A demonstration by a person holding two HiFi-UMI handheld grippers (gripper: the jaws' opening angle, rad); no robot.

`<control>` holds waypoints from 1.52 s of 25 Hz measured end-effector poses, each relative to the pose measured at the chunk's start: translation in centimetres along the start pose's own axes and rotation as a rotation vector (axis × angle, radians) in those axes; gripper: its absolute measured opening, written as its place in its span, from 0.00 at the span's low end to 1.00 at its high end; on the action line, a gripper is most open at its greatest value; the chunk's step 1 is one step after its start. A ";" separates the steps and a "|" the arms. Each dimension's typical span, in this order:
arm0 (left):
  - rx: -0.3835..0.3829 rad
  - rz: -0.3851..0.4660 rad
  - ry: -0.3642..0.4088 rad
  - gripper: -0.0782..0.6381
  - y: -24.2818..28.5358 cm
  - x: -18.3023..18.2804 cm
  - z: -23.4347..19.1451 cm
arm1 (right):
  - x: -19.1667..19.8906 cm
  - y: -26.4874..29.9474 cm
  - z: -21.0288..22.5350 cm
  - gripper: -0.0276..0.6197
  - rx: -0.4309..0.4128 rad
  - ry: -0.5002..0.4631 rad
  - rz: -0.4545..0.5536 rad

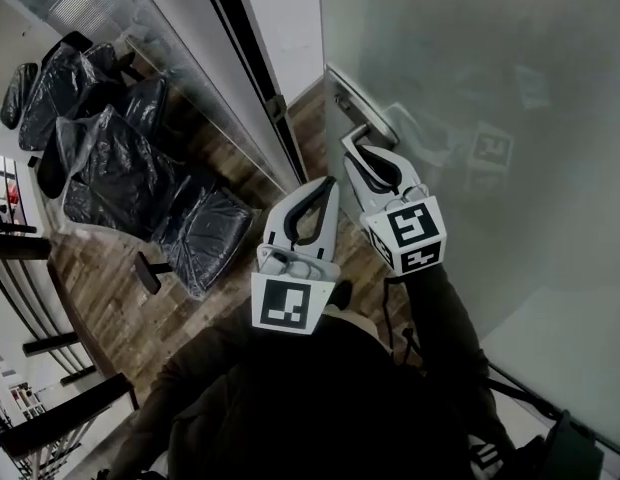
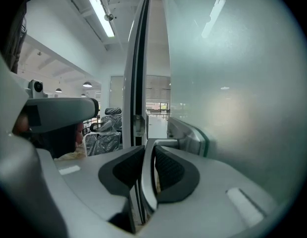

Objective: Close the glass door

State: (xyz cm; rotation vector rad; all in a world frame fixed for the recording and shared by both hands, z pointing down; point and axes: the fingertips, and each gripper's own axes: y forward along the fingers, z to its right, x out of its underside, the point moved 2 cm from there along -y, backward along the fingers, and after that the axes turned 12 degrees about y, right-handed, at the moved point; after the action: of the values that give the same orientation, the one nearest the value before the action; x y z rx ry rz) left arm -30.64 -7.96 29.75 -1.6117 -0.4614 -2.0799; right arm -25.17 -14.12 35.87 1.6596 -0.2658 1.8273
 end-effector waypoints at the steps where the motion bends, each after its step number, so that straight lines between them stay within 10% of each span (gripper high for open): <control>1: -0.008 0.005 0.000 0.10 -0.4 -0.3 -0.3 | -0.1 -0.2 -0.5 0.15 -0.006 -0.005 -0.001; 38: 0.015 0.064 -0.005 0.10 -6.2 -2.7 -3.9 | 1.7 -2.2 -9.8 0.14 -0.102 -0.033 -0.023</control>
State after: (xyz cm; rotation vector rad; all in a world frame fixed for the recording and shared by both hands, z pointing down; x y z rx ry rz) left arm -36.67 -4.43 26.21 -1.6020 -0.4200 -2.0212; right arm -31.84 -6.43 35.17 1.6172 -0.3469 1.7412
